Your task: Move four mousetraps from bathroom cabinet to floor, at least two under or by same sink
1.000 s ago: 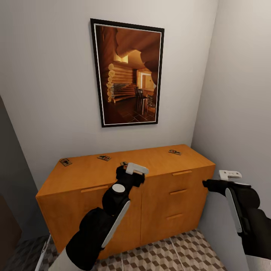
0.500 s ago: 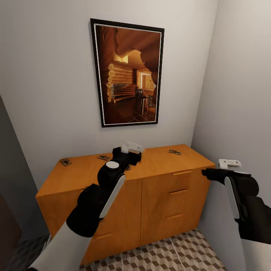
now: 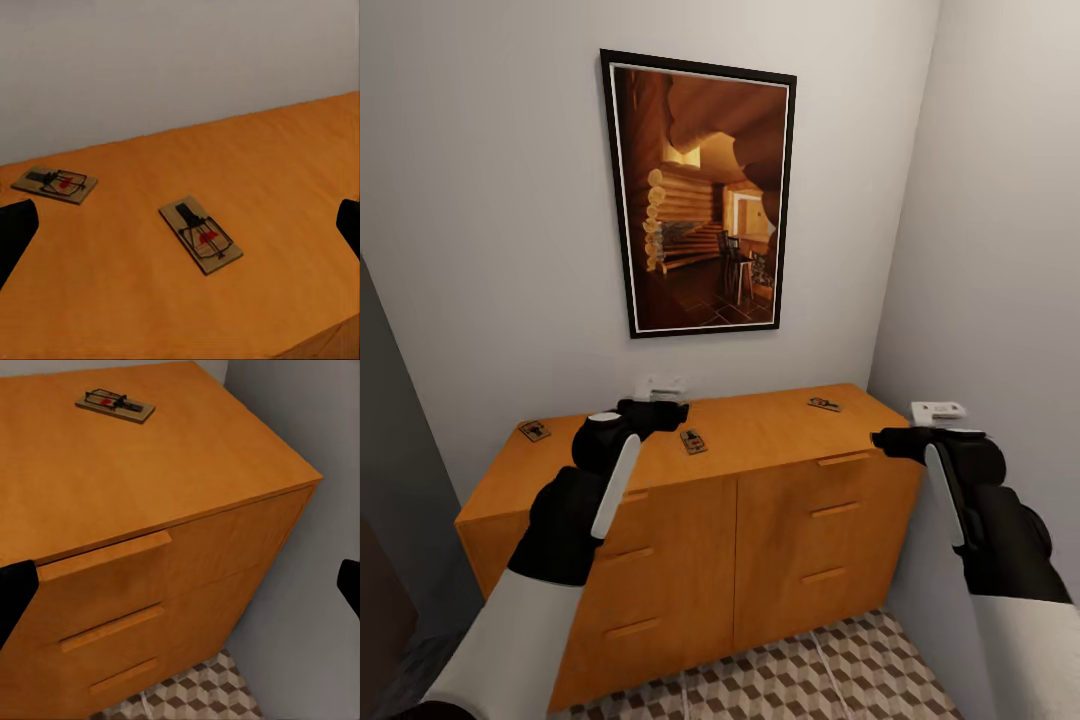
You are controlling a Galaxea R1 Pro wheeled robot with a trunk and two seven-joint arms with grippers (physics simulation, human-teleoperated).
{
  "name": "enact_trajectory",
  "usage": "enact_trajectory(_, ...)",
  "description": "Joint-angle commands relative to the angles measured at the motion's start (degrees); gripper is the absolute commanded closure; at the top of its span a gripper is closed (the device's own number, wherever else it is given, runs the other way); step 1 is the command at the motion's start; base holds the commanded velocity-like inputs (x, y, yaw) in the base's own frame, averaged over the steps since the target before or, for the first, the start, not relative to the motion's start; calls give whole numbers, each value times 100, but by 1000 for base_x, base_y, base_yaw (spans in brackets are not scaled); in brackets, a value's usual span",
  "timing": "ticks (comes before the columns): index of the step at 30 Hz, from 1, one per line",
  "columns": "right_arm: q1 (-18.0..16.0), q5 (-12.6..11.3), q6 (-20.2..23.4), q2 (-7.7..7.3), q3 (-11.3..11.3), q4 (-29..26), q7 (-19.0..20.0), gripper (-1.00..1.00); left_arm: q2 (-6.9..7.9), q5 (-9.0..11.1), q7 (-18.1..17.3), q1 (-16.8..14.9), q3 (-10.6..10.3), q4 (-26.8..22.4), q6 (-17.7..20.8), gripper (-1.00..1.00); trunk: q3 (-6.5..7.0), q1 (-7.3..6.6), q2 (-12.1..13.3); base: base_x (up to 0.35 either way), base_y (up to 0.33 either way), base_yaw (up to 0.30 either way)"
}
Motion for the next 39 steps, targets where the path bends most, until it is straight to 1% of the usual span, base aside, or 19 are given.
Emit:
enact_trajectory(1, -59, 4, 25, 18, 36, 86, -48, -100, 61, 70, -69, -6, 87, 57, 24, -100, -7, 0, -4, 0, 0, 0)
enact_trajectory(2, -59, 4, 25, 18, 36, 86, -48, -100, 61, 70, -69, -6, 87, 57, 24, -100, -7, 0, -4, 0, 0, 0)
enact_trajectory(5, -188, 10, 25, 124, 97, 357, -152, -100, 249, 70, -446, -9, 298, 177, 32, -100, -7, 0, -4, 0, 0, 0)
enact_trajectory(7, -254, 15, 25, 218, 123, 521, -216, -100, 357, 62, -686, -10, 385, 217, 25, -100, -7, 0, -4, 0, 0, 0)
enact_trajectory(9, -323, 20, 25, 315, 136, 666, -270, -100, 433, 48, -874, -11, 441, 242, 25, -100, -7, 0, -4, 0, 0, 0)
enact_trajectory(11, -484, 24, 25, 503, 155, 906, -382, -100, 518, 15, -1087, -11, 500, 259, 57, -100, -7, 0, -4, 0, 0, 0)
enact_trajectory(12, -484, 24, 25, 503, 155, 906, -382, -100, 518, 15, -1087, -11, 500, 259, 57, -100, -7, 0, -4, 0, 0, 0)
enact_trajectory(17, -686, 16, 25, 726, 166, 1113, -554, -100, 559, -34, -1175, -12, 497, 256, 79, -100, -7, 0, -4, 0, 0, 0)
enact_trajectory(23, -791, 16, 25, 1081, 174, 1327, -855, -100, 567, -173, -1206, -12, 493, 257, 87, -100, -7, 0, -4, 2, 0, 0)
enact_trajectory(28, -842, 19, 25, 1347, 179, 1410, -1222, -100, 567, -251, -1213, -12, 509, 265, 73, -100, -7, 0, -4, 126, 0, 0)
enact_trajectory(32, -934, 13, 25, 1412, 183, 1431, -1339, -100, 569, -269, -1210, -12, 518, 266, 54, -100, -7, 0, -4, 262, 0, 0)
enact_trajectory(39, -995, 10, 25, 1435, 185, 1445, -1381, -100, 563, -279, -1209, -12, 512, 267, 49, -100, -7, 0, -4, 296, 0, 0)
